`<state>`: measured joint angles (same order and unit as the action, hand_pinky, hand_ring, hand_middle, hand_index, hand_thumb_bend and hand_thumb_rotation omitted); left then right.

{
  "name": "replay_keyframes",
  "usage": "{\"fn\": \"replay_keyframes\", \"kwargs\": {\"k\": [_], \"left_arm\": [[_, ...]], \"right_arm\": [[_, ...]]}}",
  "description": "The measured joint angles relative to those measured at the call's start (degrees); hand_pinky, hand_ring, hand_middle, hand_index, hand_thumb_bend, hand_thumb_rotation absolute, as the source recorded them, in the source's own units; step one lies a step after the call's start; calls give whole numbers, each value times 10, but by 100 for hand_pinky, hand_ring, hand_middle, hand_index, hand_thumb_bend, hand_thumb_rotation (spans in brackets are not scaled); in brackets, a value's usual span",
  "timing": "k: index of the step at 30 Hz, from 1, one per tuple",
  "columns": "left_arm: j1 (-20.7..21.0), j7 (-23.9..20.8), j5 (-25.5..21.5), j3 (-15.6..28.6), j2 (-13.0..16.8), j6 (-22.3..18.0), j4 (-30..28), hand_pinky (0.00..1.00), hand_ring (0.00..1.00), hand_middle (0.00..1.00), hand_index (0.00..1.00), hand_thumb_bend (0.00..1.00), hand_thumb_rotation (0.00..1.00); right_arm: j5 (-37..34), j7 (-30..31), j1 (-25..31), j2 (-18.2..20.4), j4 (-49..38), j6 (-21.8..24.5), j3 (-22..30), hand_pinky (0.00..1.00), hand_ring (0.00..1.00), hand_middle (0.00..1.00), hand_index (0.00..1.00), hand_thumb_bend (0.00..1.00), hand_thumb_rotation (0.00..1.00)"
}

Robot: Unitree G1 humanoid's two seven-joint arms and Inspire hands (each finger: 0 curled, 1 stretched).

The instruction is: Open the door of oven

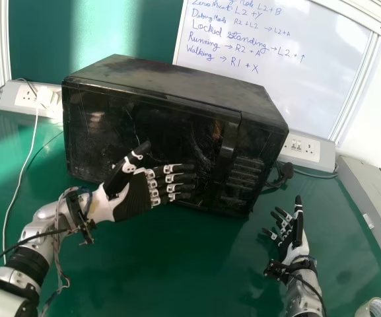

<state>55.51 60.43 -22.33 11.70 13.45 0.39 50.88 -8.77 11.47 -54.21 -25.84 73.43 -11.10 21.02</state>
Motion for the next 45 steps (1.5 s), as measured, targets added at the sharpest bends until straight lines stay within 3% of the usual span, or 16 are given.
{"fn": "replay_keyframes", "kwargs": {"k": [6, 11, 20, 25, 31, 37, 45], "left_arm": [[-4, -5, 2, -2, 0, -2, -6, 95, 100, 100, 97, 100, 94], [-7, -60, 14, 0, -3, -10, -6, 89, 100, 100, 94, 100, 93], [0, -122, 29, 0, -20, -22, 22, 94, 100, 100, 100, 100, 95], [31, -133, 38, 0, -20, -30, 62, 90, 100, 100, 100, 100, 94], [59, -147, 45, 3, -18, -43, 102, 83, 99, 99, 100, 100, 93], [69, -153, 54, 6, -19, -46, 134, 87, 99, 100, 100, 100, 92], [95, -154, 55, 7, -27, -46, 158, 85, 99, 100, 100, 100, 91]], "right_arm": [[5, -1, 0, 0, 0, -4, -5, 64, 75, 78, 76, 100, 83], [8, -1, 4, 1, 0, -15, -10, 60, 75, 78, 76, 100, 84], [7, -1, 6, 5, 0, -21, -9, 61, 75, 78, 77, 93, 84], [7, -6, 6, 7, 0, -21, -9, 61, 74, 78, 76, 92, 83], [8, -6, 6, 9, 0, -23, -11, 61, 75, 79, 78, 100, 84], [9, -9, 5, 10, 0, -23, -15, 60, 75, 79, 78, 100, 85], [8, -17, 1, 13, 0, -18, -13, 63, 75, 79, 78, 95, 84]]}}
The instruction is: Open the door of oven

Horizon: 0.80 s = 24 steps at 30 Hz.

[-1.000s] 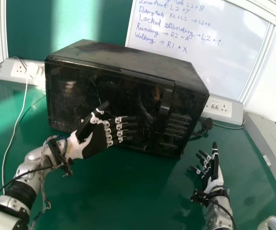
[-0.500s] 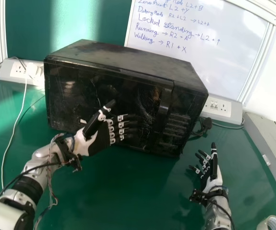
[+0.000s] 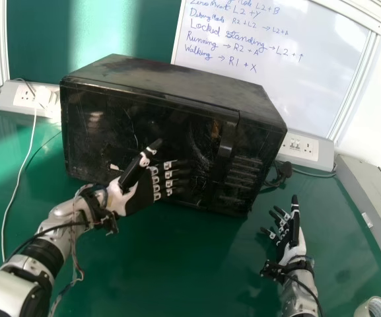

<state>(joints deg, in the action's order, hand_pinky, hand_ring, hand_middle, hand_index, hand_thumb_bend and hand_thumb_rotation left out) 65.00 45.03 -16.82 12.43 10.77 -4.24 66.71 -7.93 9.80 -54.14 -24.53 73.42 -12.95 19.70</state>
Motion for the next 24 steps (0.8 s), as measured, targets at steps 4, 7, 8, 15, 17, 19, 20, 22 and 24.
{"fn": "replay_keyframes", "kwargs": {"k": [4, 7, 8, 15, 17, 19, 20, 22, 24], "left_arm": [[12, -4, 9, 0, -7, 0, 9, 85, 98, 100, 100, 100, 91], [14, -13, 15, -1, -13, 0, 13, 84, 99, 100, 100, 100, 92], [15, -14, 19, -1, -14, 0, 15, 85, 98, 100, 100, 100, 92], [25, -24, 26, -1, -21, 0, 29, 84, 98, 100, 100, 100, 93], [29, -29, 28, -1, -24, 0, 32, 84, 98, 100, 100, 100, 93], [33, -33, 32, -1, -27, 0, 34, 88, 98, 100, 100, 100, 93], [35, -35, 32, -1, -30, 0, 34, 89, 98, 100, 100, 100, 92], [40, -38, 32, 0, -36, 0, 35, 91, 99, 100, 100, 100, 92], [41, -41, 32, 0, -37, 0, 35, 92, 99, 100, 100, 100, 91]], "right_arm": [[0, 0, -1, 2, 0, 0, 0, 63, 75, 79, 78, 100, 84], [1, -1, -2, 2, 0, 0, -2, 63, 75, 79, 78, 100, 84], [2, -2, -2, 2, 0, 0, -4, 63, 75, 79, 78, 100, 85], [5, -5, -3, 2, 0, 2, -6, 63, 76, 79, 78, 100, 84], [5, -5, -4, 2, 0, 2, -6, 63, 76, 79, 78, 100, 85], [5, -5, -4, 2, 0, 2, -6, 63, 76, 79, 78, 100, 85], [5, -5, -4, 2, 0, 2, -6, 63, 76, 79, 78, 100, 84], [5, -6, -5, 3, 1, 2, -5, 63, 76, 79, 78, 100, 84], [5, -6, -5, 3, 1, 2, -5, 63, 76, 79, 78, 100, 84]]}}
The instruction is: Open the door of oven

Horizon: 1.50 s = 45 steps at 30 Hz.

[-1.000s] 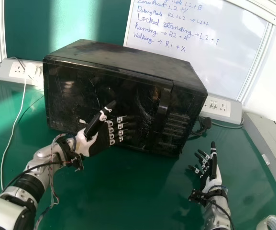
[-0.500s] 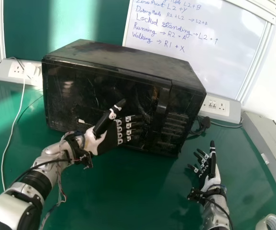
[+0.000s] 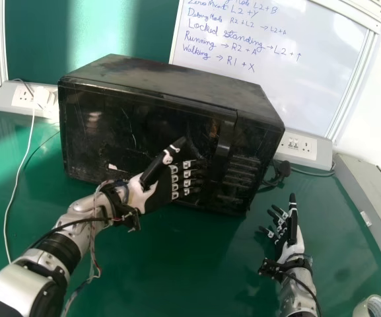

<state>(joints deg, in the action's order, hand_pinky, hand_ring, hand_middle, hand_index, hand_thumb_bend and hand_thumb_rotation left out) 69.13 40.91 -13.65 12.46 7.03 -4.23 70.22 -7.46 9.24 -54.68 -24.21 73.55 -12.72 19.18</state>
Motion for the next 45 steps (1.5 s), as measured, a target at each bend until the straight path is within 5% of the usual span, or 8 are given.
{"fn": "replay_keyframes", "kwargs": {"k": [18, 45], "left_arm": [[20, -68, 58, -26, -25, -35, 4, 100, 100, 100, 100, 100, 89], [43, -152, 104, -40, -52, -56, 24, 93, 100, 99, 100, 100, 94]], "right_arm": [[0, -6, -3, 6, 2, 0, -1, 63, 75, 79, 79, 98, 87], [0, -4, -5, 13, 4, -7, 6, 64, 76, 80, 80, 100, 87]]}}
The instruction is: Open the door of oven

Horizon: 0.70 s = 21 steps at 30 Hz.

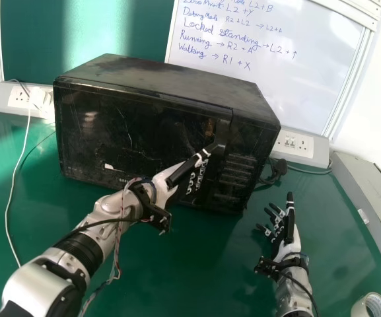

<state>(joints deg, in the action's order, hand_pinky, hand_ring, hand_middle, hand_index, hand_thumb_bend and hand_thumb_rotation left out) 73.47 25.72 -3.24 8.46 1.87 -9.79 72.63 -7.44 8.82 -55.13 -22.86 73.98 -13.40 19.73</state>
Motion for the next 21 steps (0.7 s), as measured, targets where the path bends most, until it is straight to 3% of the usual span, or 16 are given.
{"fn": "replay_keyframes", "kwargs": {"k": [21], "left_arm": [[24, 2, -4, 17, -15, 35, 13, 90, 99, 98, 96, 100, 93]], "right_arm": [[0, -8, -2, 3, 1, 0, 3, 63, 75, 78, 77, 100, 89]]}}
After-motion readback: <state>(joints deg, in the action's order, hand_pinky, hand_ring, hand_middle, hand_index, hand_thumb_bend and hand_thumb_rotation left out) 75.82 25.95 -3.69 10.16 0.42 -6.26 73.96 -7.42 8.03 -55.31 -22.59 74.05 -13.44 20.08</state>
